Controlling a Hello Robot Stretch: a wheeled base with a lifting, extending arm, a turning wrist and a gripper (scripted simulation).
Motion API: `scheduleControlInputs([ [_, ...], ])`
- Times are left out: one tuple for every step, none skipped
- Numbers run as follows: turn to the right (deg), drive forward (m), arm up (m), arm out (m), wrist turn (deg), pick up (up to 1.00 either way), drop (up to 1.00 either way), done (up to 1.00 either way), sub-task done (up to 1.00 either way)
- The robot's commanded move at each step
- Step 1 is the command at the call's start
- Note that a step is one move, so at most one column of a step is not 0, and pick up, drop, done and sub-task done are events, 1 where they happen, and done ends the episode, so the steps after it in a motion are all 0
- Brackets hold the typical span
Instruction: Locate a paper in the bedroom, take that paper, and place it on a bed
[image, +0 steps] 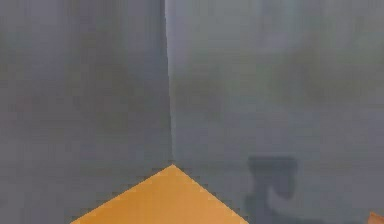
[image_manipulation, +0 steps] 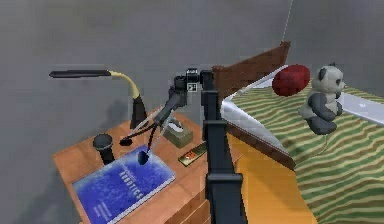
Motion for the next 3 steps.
scheduleControlInputs([
  [0.0, 0.0, 0.0, 0.0, 45.0, 0.0, 0.0, 0.0, 0.0],
  [0.0, 0.0, 0.0, 0.0, 45.0, 0.0, 0.0, 0.0, 0.0],
  [0.0, 0.0, 0.0, 0.0, 36.0, 0.0, 0.0, 0.0, 0.0],
])
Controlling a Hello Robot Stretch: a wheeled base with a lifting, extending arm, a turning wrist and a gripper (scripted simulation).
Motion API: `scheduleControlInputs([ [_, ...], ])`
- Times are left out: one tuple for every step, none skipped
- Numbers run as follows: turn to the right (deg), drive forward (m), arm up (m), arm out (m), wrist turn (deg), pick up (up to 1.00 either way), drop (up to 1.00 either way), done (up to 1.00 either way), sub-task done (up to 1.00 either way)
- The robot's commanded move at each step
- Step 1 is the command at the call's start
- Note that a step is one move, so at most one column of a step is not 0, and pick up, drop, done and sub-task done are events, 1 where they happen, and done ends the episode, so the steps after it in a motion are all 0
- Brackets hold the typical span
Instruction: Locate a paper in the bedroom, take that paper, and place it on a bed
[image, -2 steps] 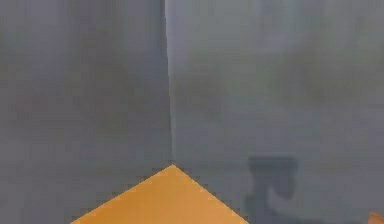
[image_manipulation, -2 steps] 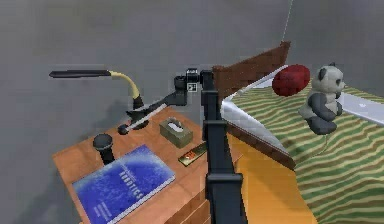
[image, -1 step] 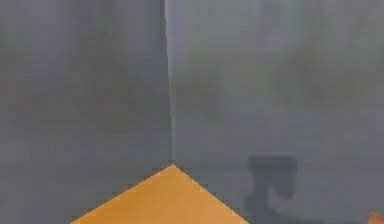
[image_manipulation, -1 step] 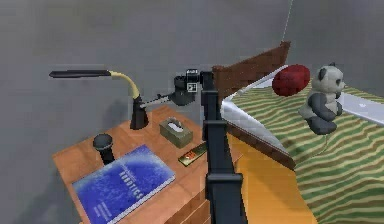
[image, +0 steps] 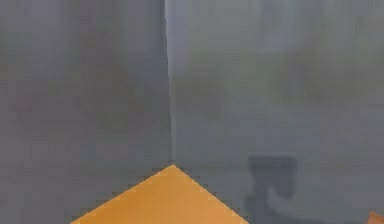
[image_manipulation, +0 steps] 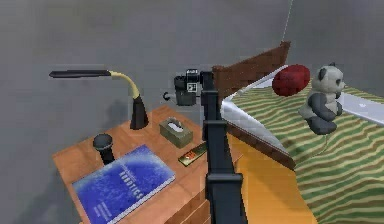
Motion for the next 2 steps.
scheduleControlInputs([
  [0.0, 0.0, -0.3, 0.0, 0.0, 0.0, 0.0, 0.0, 0.0],
  [0.0, 0.0, 0.0, 0.0, 0.0, 1.0, 0.0, 0.0, 0.0],
])
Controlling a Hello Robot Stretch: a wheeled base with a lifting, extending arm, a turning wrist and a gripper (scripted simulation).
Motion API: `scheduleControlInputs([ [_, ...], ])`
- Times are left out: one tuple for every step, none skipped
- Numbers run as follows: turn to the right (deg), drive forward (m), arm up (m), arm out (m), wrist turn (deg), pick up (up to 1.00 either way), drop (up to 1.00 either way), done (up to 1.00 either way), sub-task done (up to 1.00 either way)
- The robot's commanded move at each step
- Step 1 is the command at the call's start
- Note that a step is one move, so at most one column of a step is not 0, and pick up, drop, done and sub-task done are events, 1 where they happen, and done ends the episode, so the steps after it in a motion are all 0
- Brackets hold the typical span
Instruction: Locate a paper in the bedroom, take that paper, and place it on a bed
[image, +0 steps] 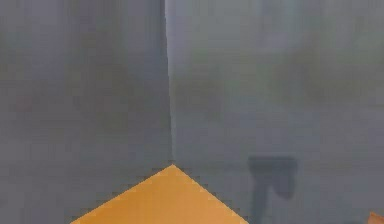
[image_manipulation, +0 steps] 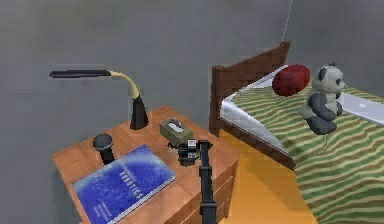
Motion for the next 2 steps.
scheduleControlInputs([
  [0.0, 0.0, 0.1, 0.0, 0.0, 0.0, 0.0, 0.0, 0.0],
  [0.0, 0.0, 0.32, 0.0, 0.0, 0.0, 0.0, 0.0, 0.0],
])
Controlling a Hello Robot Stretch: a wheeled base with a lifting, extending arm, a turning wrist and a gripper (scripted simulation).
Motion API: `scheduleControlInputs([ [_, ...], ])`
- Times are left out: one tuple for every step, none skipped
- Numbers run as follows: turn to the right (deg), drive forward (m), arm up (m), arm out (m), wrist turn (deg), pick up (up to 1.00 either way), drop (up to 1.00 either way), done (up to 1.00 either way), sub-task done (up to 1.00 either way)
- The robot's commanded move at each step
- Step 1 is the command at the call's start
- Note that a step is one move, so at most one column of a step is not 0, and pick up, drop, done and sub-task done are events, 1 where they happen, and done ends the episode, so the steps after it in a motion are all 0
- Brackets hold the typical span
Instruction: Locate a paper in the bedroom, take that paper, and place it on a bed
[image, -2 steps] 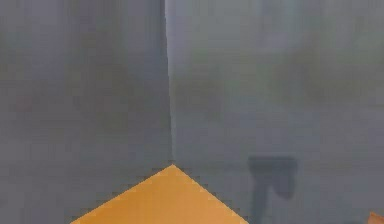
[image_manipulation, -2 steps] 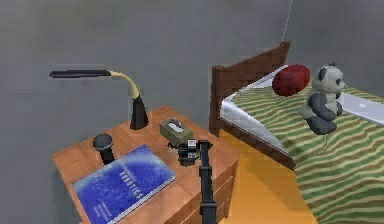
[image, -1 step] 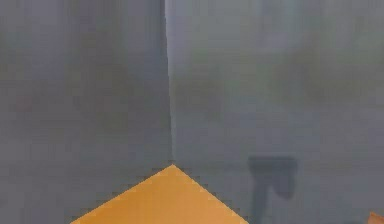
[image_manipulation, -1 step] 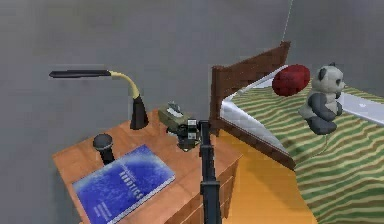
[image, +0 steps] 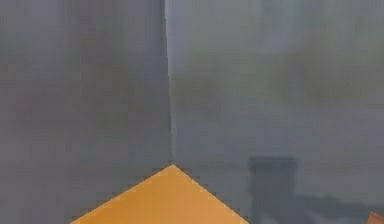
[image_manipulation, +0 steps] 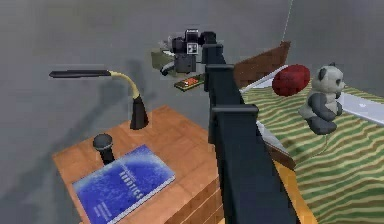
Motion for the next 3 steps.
scheduleControlInputs([
  [0.0, 0.0, 0.0, 0.0, -45.0, 0.0, 0.0, 0.0, 0.0],
  [0.0, 0.0, 0.0, 0.0, -45.0, 0.0, 0.0, 0.0, 0.0],
  [0.0, 0.0, 0.0, 0.0, -30.0, 0.0, 0.0, 0.0, 0.0],
])
